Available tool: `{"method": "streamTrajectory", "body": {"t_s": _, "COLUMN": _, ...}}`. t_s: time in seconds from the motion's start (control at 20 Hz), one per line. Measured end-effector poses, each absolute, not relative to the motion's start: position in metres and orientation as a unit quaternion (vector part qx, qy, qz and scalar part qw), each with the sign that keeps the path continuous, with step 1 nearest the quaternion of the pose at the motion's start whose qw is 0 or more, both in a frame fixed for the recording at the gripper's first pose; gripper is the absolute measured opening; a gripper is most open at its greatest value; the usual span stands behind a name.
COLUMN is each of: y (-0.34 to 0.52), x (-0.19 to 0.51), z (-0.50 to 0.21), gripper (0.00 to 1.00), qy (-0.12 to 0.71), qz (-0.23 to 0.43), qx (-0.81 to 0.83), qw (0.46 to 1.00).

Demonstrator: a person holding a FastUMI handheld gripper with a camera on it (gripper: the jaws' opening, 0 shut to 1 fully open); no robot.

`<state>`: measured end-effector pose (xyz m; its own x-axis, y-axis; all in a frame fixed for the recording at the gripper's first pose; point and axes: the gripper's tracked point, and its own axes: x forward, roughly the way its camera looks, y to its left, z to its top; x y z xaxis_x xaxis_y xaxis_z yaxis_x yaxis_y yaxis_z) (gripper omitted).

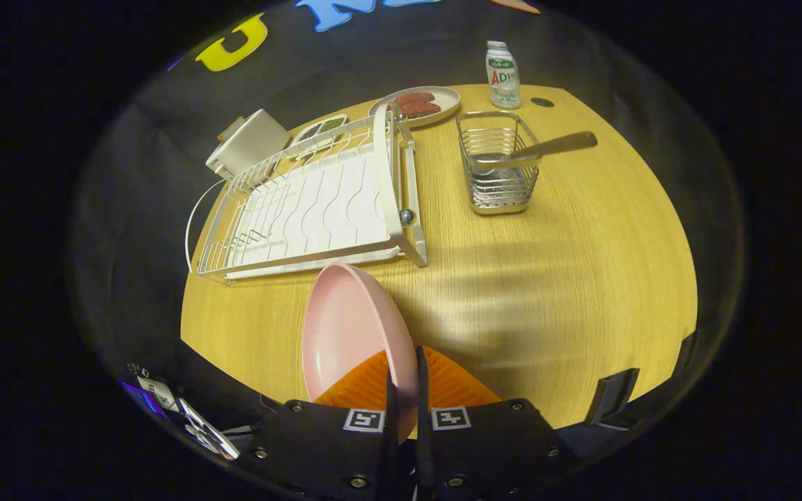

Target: Take the plate from the dish rack, then take the spoon from the basket and place it into the plate.

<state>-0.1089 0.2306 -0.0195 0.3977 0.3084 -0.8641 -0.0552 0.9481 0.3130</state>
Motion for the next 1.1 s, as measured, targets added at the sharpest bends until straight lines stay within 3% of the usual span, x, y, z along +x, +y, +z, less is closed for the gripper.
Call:
{"method": "streamTrajectory", "body": {"t_s": 0.45, "y": 0.199, "x": -0.108, "z": -0.045, "gripper": 0.18, "qy": 0.531, "qz": 0.082, "qx": 0.131, "qw": 0.833}}
{"method": "streamTrajectory", "body": {"t_s": 0.95, "y": 0.153, "x": -0.09, "z": 0.009, "gripper": 0.19, "qy": 0.403, "qz": 0.078, "qx": 0.087, "qw": 0.908}}
{"method": "streamTrajectory", "body": {"t_s": 1.05, "y": 0.143, "x": -0.088, "z": 0.016, "gripper": 0.31, "qy": 0.383, "qz": 0.073, "qx": 0.094, "qw": 0.916}}
{"method": "streamTrajectory", "body": {"t_s": 1.1, "y": 0.138, "x": -0.086, "z": 0.02, "gripper": 0.32, "qy": 0.373, "qz": 0.068, "qx": 0.099, "qw": 0.92}}
